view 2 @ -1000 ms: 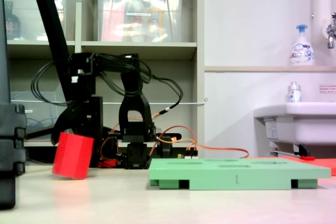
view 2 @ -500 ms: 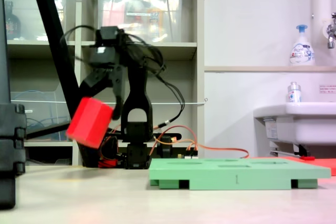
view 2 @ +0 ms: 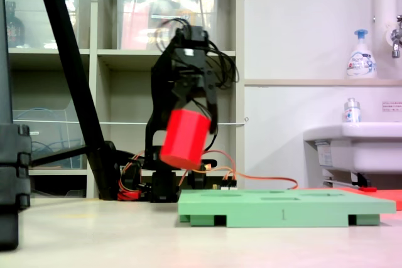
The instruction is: Put the octagonal pillar block into the corresponding hole
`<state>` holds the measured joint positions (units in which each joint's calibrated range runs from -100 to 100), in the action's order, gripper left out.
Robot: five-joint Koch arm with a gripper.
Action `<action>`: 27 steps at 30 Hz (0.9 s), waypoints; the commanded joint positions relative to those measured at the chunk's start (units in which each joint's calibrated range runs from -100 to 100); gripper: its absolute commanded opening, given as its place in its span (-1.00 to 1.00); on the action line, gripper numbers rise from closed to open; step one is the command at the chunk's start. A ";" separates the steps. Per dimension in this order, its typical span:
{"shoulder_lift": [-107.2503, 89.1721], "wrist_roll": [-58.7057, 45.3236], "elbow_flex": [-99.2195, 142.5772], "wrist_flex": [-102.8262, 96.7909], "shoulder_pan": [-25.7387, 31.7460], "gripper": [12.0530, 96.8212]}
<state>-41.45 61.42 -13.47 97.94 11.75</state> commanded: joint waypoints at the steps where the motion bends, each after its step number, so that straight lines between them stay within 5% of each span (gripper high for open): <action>1: 2.48 2.05 -7.26 2.06 2.30 -0.36; 14: 21.48 9.67 -22.42 2.06 12.21 -0.36; 27: 26.79 12.75 -22.42 2.06 15.87 -0.35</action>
<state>-14.23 73.43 -31.60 98.14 26.98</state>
